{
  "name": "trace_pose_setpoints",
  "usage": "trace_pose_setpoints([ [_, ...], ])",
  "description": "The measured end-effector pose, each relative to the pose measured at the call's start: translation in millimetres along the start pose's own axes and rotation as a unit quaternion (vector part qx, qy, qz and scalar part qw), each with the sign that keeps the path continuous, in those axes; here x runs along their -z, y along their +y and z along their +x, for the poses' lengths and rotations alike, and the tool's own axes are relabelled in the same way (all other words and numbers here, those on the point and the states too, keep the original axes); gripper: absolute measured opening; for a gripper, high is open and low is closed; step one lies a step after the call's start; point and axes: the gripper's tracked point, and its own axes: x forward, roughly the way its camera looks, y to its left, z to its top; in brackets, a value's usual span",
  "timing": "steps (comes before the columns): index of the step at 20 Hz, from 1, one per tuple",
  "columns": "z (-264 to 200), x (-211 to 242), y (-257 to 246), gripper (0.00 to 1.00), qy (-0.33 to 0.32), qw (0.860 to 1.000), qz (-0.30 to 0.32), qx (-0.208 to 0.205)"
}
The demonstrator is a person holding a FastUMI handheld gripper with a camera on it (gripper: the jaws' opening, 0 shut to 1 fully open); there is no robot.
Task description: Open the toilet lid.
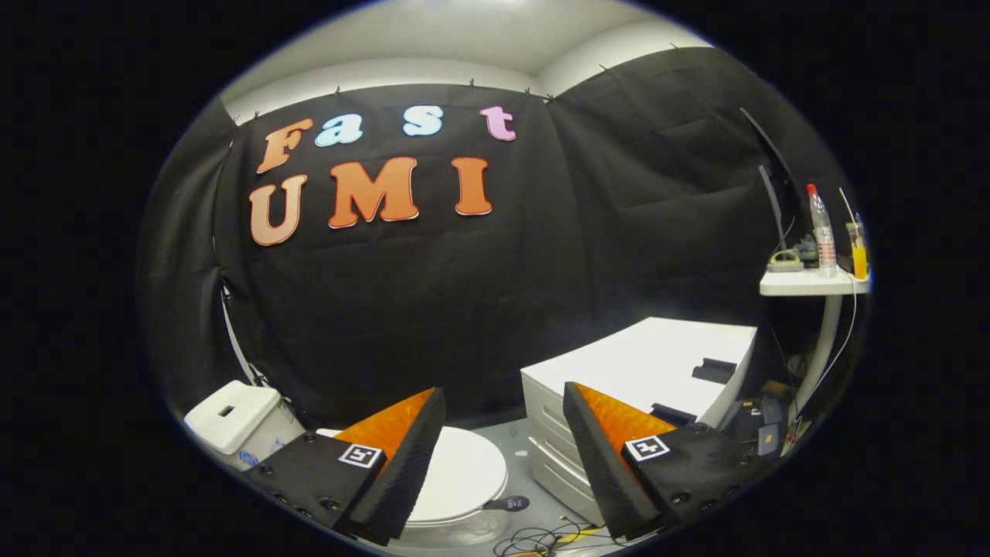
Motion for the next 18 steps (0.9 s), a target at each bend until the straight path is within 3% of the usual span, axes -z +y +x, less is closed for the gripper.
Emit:
trace_pose_setpoints([
  [18,35.0,177.3,-22.5,0.99,0.114,0.992,0.045,0.016],
])
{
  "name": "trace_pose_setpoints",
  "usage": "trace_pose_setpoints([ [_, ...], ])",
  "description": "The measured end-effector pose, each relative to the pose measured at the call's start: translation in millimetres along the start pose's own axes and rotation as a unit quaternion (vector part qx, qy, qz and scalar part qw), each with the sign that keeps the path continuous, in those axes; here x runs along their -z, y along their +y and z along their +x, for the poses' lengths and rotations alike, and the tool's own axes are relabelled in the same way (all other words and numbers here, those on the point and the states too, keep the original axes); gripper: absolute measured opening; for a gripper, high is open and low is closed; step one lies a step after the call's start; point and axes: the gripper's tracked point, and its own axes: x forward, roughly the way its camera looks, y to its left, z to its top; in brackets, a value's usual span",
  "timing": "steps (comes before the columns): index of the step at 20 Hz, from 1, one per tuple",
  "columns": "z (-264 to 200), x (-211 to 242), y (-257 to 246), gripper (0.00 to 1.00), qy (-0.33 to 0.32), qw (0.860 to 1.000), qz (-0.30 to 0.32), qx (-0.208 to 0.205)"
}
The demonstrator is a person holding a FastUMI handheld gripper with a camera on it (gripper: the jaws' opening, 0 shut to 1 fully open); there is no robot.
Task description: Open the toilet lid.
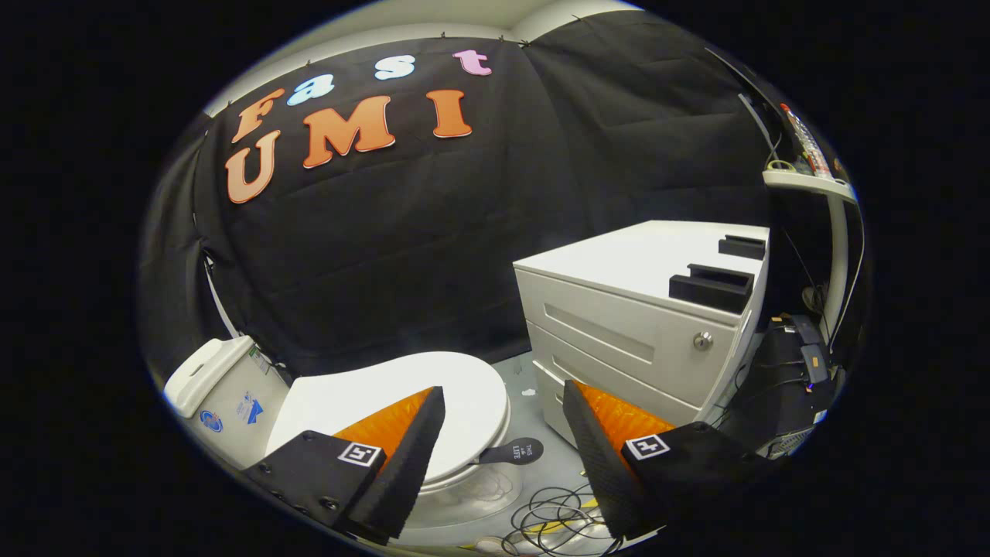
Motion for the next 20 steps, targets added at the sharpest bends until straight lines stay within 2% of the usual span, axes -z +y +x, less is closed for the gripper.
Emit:
trace_pose_setpoints([
  [8,31.1,61.0,-21.7,0.99,0.058,0.997,0.052,0.010],
  [13,49.1,89.2,-31.0,0.97,0.083,0.990,0.113,0.007],
  [16,56.8,111.8,-34.2,0.95,0.104,0.980,0.168,0.002],
  [20,45.9,139.4,-30.4,0.85,0.158,0.950,0.270,-0.008],
])
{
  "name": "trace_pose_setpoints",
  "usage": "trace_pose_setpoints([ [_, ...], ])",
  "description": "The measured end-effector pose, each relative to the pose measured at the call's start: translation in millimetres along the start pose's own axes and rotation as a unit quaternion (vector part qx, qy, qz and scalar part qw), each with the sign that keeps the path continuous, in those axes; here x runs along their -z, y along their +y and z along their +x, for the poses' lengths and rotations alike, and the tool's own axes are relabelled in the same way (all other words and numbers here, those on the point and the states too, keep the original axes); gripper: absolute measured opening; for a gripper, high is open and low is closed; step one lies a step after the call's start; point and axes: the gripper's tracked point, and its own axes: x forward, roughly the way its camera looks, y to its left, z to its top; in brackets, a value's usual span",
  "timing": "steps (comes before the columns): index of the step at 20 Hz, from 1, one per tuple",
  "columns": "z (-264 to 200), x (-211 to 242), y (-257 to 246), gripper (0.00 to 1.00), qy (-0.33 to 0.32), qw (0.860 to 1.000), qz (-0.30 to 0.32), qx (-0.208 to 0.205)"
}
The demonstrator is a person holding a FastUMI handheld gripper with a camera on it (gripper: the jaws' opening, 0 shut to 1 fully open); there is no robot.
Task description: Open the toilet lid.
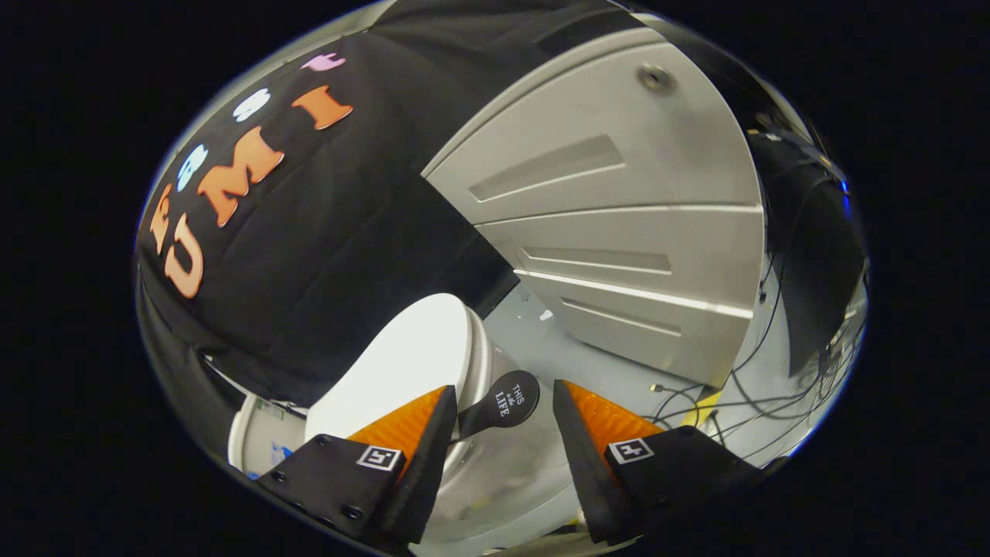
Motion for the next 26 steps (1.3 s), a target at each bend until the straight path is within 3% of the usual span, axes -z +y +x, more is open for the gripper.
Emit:
trace_pose_setpoints([
  [3,9.1,1.8,-1.5,0.79,0.010,0.997,0.073,-0.016],
  [8,21.3,0.6,2.4,0.41,0.031,0.981,0.186,-0.042],
  [13,21.4,-6.8,4.5,0.21,0.024,0.969,0.241,-0.056],
  [15,16.6,-7.2,8.5,0.20,0.025,0.965,0.254,-0.056],
  [16,17.1,-7.9,7.9,0.11,0.027,0.967,0.247,-0.054],
  [19,14.5,-9.0,10.6,0.11,0.041,0.975,0.214,-0.038],
  [26,-14.7,-35.0,50.1,0.11,0.026,0.977,0.205,-0.045],
])
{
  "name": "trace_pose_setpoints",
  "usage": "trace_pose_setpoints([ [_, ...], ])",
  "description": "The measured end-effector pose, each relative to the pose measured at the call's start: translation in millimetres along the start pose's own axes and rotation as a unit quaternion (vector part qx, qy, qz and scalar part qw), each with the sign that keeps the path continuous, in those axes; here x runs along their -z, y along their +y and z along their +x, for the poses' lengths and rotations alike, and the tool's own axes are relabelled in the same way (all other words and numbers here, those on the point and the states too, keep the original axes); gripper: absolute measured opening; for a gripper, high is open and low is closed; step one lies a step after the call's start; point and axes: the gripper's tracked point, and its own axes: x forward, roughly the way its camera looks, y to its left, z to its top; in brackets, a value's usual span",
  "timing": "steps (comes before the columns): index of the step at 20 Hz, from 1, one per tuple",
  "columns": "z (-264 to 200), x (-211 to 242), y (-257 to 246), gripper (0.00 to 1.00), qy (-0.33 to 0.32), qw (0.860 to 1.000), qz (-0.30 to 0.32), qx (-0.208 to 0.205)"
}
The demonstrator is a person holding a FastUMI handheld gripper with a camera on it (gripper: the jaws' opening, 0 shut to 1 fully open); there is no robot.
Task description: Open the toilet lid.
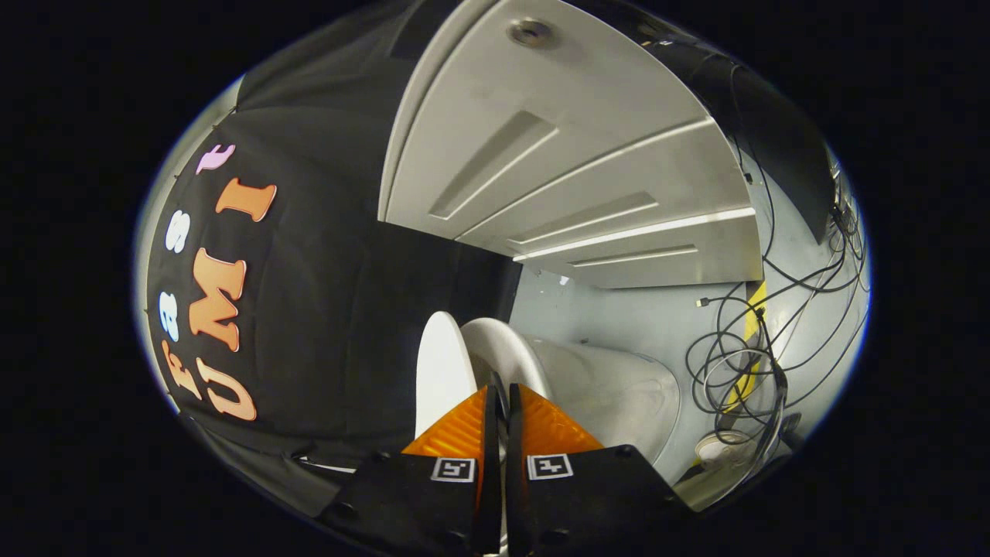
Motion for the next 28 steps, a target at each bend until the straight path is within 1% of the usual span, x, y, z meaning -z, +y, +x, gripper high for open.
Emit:
trace_pose_setpoints([
  [6,-25.7,-1.7,56.3,0.11,-0.021,0.999,-0.017,-0.032],
  [10,-30.4,-9.0,93.5,0.11,-0.050,0.997,-0.053,-0.040],
  [11,-32.4,-7.9,100.7,0.11,-0.049,0.996,-0.059,-0.040],
  [15,-49.9,2.3,136.8,0.11,-0.054,0.995,-0.059,-0.057],
  [21,-67.4,23.7,183.6,0.11,-0.063,0.988,-0.131,-0.061],
  [26,-76.1,35.6,214.9,0.11,-0.079,0.981,-0.162,-0.069],
  [28,-79.0,44.8,224.9,0.11,-0.082,0.977,-0.184,-0.068],
])
